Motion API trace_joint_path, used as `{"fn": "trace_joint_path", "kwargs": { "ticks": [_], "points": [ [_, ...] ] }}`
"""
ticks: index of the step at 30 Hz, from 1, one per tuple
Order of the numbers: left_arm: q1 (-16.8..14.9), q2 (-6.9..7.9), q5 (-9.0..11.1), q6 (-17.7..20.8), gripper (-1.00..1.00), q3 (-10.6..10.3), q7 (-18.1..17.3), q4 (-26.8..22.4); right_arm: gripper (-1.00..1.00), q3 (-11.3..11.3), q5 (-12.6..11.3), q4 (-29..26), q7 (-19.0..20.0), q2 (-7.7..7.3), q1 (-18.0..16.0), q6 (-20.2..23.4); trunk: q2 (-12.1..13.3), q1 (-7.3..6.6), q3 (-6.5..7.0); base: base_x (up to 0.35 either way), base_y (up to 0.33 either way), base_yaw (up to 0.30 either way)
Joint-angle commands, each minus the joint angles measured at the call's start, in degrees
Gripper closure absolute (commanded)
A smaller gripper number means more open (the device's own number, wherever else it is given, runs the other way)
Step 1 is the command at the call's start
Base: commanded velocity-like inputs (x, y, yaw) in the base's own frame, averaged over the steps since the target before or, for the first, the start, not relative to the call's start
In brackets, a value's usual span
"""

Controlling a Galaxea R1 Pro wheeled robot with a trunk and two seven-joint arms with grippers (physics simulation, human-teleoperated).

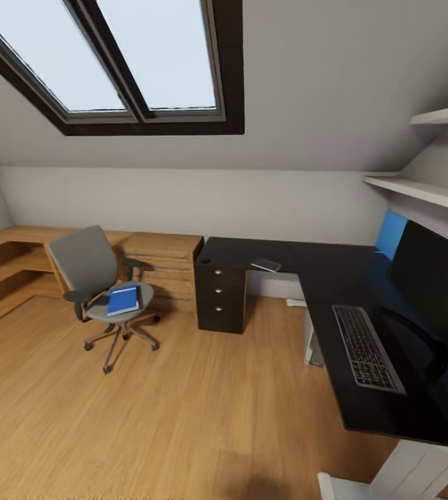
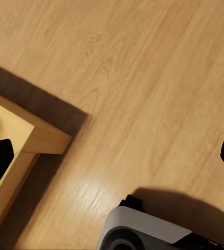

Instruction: In the bedroom, organize the workspace by keeping the computer under the desk, ensuring the monitor is on the desk, placing the keyboard on the desk next to the monitor, placing the mouse on the desk next to the keyboard, moving the folder from the swivel chair onto the desk next to the mouse, stacking the notebook on top of the folder with the pen on top of the notebook, and positioning the swivel chair next to the desk.

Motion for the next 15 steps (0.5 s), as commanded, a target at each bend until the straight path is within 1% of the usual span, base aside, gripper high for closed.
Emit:
{"fn": "trace_joint_path", "kwargs": {
  "ticks": [1,4,8,11,15],
  "points": [
    [-0.01,0.04,0.60,-0.21,-1.00,-0.22,0.31,-0.08,-1.00,0.50,-0.08,0.01,-0.50,0.00,-0.04,-0.12,-0.08,0.02,-0.08,0.020,0.004,0.278],
    [-0.01,0.09,0.60,-0.20,-1.00,-0.22,0.33,-0.08,-1.00,0.38,-0.11,0.01,-0.50,0.00,-0.04,-0.19,-0.08,0.02,-0.08,0.179,0.002,0.278],
    [-0.01,0.08,0.60,-0.20,-1.00,-0.22,0.31,-0.08,-1.00,0.33,-0.16,0.01,-0.50,-0.07,-0.04,-0.20,-0.08,0.02,-0.08,0.292,0.000,0.241],
    [-0.01,0.04,0.60,-0.22,-1.00,-0.22,0.30,-0.08,-1.00,0.33,-0.12,0.01,-0.50,-0.08,-0.04,-0.21,-0.08,0.02,-0.08,0.317,0.000,0.103],
    [-0.01,0.08,0.60,-0.26,-1.00,-0.22,0.30,-0.08,-1.00,0.32,-0.09,0.01,-0.50,-0.09,-0.04,-0.21,-0.08,0.02,-0.08,0.324,0.000,0.033]
  ]
}}
